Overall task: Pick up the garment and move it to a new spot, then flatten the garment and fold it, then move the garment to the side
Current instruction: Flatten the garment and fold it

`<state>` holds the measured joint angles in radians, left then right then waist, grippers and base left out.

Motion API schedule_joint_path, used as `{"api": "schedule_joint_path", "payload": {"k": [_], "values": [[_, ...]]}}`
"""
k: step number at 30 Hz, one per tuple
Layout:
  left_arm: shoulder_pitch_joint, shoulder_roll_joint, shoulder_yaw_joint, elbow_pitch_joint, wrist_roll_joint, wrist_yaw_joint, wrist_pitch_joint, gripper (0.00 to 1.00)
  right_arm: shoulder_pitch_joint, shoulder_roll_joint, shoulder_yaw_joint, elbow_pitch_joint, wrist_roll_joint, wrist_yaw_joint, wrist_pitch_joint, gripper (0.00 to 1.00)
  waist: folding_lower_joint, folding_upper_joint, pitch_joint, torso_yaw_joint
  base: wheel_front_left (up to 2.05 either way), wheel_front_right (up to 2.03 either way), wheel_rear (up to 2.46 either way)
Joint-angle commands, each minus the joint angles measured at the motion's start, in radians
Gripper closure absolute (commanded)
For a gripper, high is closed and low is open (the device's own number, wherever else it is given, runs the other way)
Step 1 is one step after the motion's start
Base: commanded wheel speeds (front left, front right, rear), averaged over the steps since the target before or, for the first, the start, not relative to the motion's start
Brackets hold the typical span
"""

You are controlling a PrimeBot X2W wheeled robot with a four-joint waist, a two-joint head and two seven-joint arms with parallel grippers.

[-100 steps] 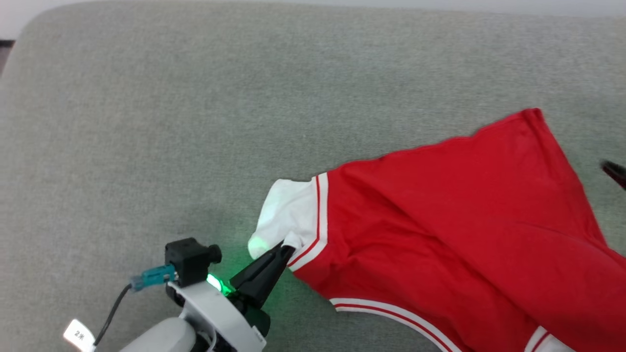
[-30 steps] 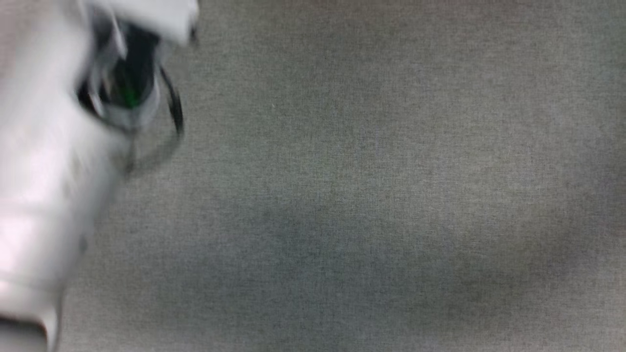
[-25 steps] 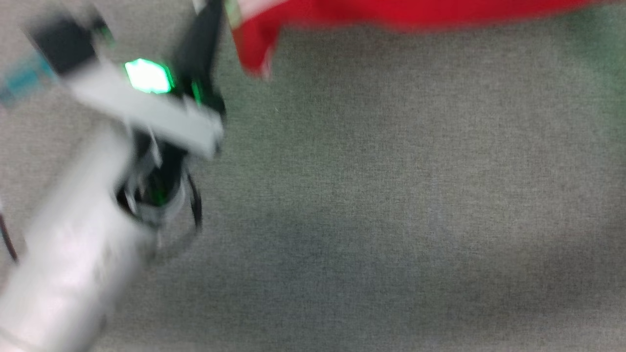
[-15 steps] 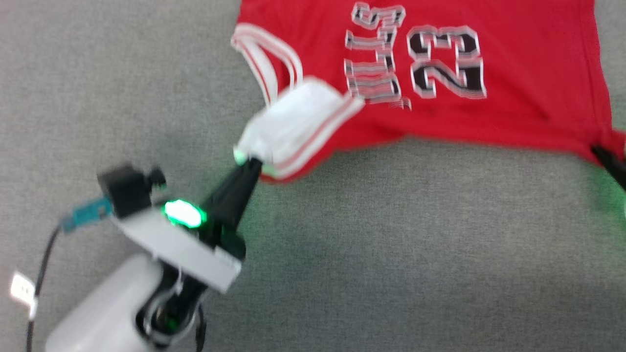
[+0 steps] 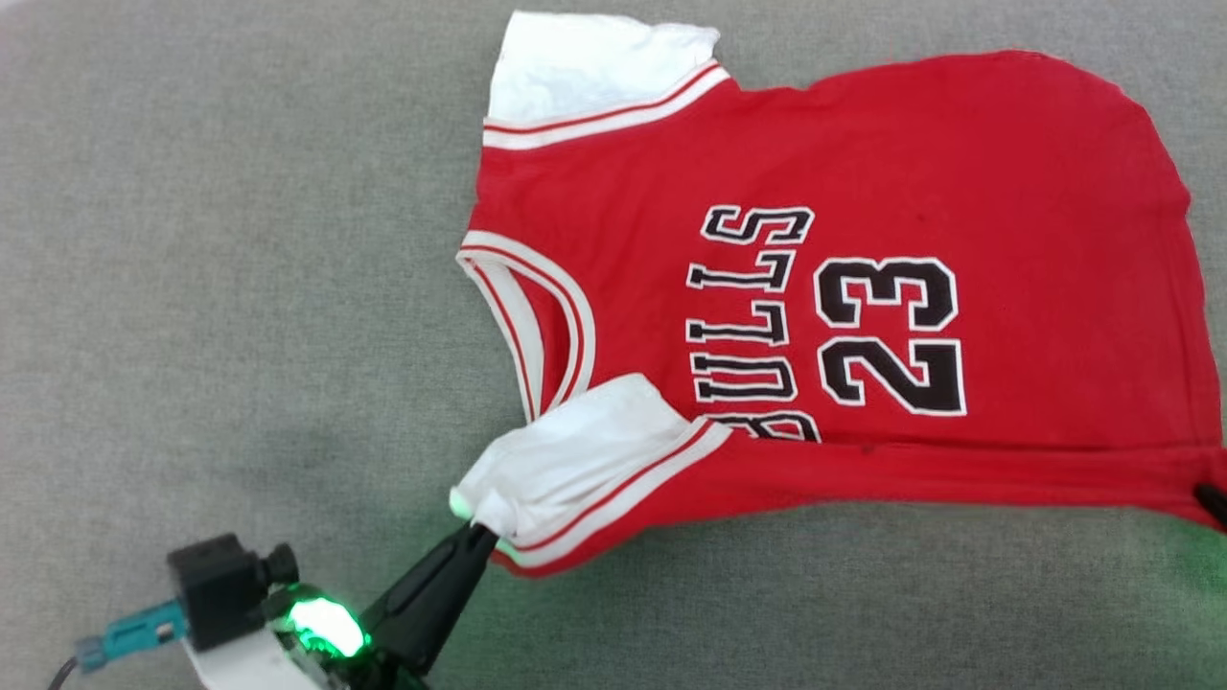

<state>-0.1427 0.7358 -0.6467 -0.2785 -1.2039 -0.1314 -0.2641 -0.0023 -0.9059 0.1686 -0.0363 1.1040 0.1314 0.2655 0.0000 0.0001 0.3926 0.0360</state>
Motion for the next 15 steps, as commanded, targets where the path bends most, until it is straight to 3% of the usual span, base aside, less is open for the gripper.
{"api": "schedule_joint_path", "payload": {"k": [1,7,15], "values": [[0.016,0.012,0.002,-0.014,0.009,0.005,0.001,1.0,0.033,0.016,-0.037,-0.023,-0.016,-0.002,0.014,1.0,0.0,-0.0001,0.006,-0.001,0.0,0.0,0.0],[-0.019,0.02,0.016,-0.046,0.031,0.008,0.007,1.0,0.101,0.114,-0.189,-0.146,-0.092,-0.002,0.107,1.0,0.0,-0.0001,0.018,-0.004,0.0,0.0,0.0],[-0.279,-0.034,0.01,0.016,0.015,0.0,0.054,1.0,-0.086,0.227,-0.238,-0.165,-0.185,-0.002,0.25,1.0,0.0,-0.0001,0.034,-0.007,0.0,0.0,0.0]]}}
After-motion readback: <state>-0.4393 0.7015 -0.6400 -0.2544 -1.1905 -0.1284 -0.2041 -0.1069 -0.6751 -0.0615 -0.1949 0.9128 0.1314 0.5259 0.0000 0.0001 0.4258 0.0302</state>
